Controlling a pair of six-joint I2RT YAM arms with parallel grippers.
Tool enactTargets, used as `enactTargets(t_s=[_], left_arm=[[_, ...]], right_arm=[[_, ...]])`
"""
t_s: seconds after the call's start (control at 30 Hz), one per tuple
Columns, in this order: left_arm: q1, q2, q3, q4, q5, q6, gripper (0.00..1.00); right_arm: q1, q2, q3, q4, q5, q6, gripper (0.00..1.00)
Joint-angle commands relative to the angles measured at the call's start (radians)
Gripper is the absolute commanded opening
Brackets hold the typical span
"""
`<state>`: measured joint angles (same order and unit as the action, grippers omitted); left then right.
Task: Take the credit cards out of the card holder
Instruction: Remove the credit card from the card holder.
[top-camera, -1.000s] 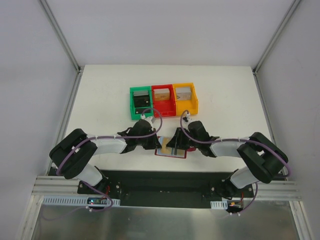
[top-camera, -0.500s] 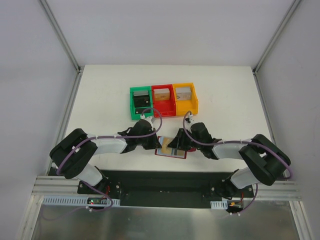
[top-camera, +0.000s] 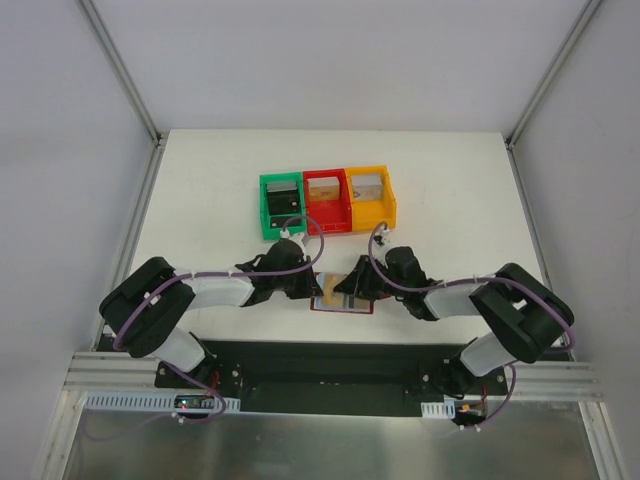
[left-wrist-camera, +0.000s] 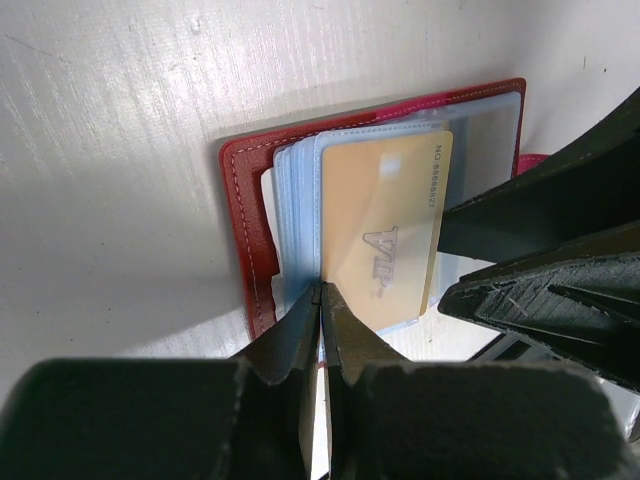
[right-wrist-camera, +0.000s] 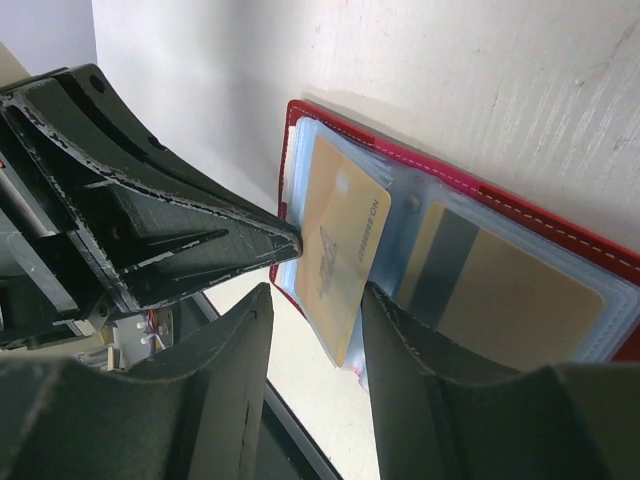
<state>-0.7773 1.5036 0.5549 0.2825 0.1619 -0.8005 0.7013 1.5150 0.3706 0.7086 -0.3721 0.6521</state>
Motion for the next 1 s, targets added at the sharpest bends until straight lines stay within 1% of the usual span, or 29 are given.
enactTargets(t_s=[0.0,0.5,0.73,0.9,0.97], left_arm=[[0.006,0.03,0.002,-0.086,-0.053,0.015,0.02],[0.006,0.056,0.022,-0.08,-0.036,0.027,0.02],[0.004,0.063,0.023,-0.071,-0.027,0.027,0.02],[0.004,0.052,0.013,-0.069,-0.041,0.024,0.02],[0.004,0.041,0.007,-0.069,-0.048,0.024,0.02]], right_arm=[[0.006,0.011,0.014,0.12,-0.056,0.029,0.43],[0.012,0.077,0.057,0.186,-0.143,0.047,0.43],[0.017,0.086,0.062,0.19,-0.149,0.044,0.43],[0.012,0.077,0.054,0.201,-0.148,0.052,0.41],[0.003,0.065,0.044,0.206,-0.148,0.06,0.38]])
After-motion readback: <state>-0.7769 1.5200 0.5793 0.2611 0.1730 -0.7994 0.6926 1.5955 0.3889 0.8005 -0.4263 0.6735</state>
